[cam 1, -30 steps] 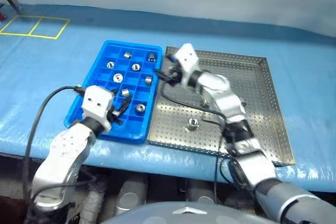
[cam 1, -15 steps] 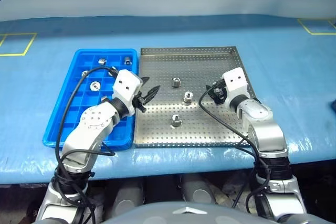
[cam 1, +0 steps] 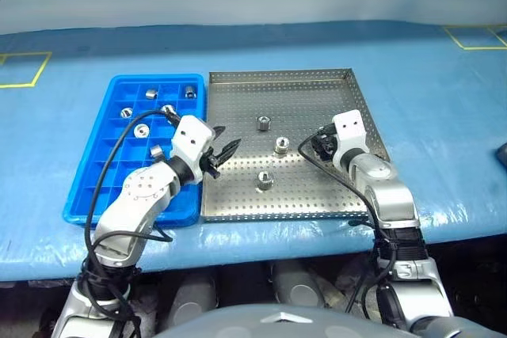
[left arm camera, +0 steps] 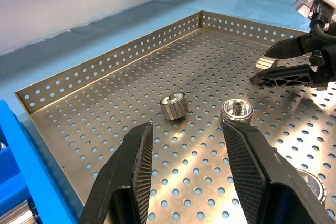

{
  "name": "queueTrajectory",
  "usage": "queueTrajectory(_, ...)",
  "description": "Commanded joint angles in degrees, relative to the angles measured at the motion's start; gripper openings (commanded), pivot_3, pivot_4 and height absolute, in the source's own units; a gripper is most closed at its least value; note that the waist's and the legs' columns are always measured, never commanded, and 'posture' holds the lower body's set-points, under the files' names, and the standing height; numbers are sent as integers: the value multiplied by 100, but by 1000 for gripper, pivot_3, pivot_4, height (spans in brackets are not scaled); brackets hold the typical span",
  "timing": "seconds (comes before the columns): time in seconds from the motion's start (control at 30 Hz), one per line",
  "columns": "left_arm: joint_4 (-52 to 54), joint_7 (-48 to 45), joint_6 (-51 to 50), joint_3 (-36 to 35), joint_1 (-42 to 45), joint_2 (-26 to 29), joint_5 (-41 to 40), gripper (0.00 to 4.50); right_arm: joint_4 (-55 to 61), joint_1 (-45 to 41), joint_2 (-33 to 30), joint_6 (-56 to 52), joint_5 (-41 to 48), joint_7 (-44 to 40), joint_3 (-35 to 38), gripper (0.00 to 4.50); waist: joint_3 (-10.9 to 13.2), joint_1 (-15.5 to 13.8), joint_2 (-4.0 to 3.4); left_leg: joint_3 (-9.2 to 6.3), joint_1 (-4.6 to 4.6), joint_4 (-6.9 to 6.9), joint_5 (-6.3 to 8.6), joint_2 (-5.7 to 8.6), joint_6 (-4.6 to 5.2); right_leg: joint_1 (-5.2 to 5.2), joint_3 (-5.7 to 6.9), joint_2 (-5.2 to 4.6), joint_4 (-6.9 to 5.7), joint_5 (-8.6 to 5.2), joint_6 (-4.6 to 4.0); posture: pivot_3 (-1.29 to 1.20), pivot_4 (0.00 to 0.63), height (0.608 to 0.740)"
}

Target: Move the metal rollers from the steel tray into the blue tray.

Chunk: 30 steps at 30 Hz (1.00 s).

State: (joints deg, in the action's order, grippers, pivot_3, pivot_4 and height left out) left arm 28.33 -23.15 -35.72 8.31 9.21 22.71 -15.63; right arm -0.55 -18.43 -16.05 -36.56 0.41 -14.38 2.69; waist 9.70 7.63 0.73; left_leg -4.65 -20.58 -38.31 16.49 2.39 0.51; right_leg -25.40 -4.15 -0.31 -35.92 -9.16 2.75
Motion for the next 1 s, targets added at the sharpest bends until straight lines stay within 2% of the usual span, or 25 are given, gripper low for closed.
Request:
queueTrajectory(0.03, 267, 49, 120, -129, -26, 26, 80, 2238, -19, -143, 39, 62, 20, 197, 127, 3240, 0, -10, 0, 0, 0, 0, 0, 0, 0, 0, 0, 0, 0, 0, 0, -131, 150, 740)
queueTrajectory(0.07, 270, 59, 122, -143, -35, 28, 76, 2238, -32, -147, 41, 38, 24, 237, 144, 3078, 0, -18, 0, 0, 0, 0, 0, 0, 0, 0, 0, 0, 0, 0, 0, -131, 150, 740)
queueTrajectory(0.2, 263, 65, 129, -178, -46, 43, 81, 2238, -34, -124, 8, 14, 49, 293, 142, 1800, 0, -31, 0, 0, -1, 0, 0, 0, 1, -1, 0, 0, 0, 1, 0, -133, 150, 740)
queueTrajectory(0.23, 258, 61, 130, -183, -45, 43, 85, 2238, -10, -111, 5, 8, 60, 293, 141, 1711, 0, -33, 0, 0, -1, 0, 1, 0, 1, -1, -1, 0, 0, 1, 0, -136, 150, 740)
queueTrajectory(0.53, 240, 8, 142, -244, -45, 66, 112, 2238, 405, -75, 24, 52, 140, 253, 96, 1713, 0, -29, 0, 2, -1, 0, 1, 0, 1, -1, -1, 0, 1, 1, 1, -139, 150, 740)
queueTrajectory(0.7, 445, 102, 98, -686, -294, 220, 107, 2238, 890, -261, 62, 254, 256, -13, -150, 1713, 0, -1, 0, 1, 0, 1, 1, -3, 1, -3, -3, 2, 0, 1, 1, -122, 150, 740)
queueTrajectory(0.9, 1376, 191, -319, -2126, -1401, 633, -14, 2238, 1659, -551, 221, 177, 973, -1300, -1095, 1713, 1, -1, 2, -16, 3, 11, 1, -10, 0, -10, -6, 6, 0, 1, -2, -38, 150, 740)
queueTrajectory(1.0, 1795, 257, -679, -2826, -1905, 729, -104, 2238, 1773, -686, 249, 154, 1171, -1705, -1441, 1713, 2, -146, 5, -29, 2, 13, 1, -10, -1, -11, 9, 1, 1, -4, -10, -6, 150, 740)
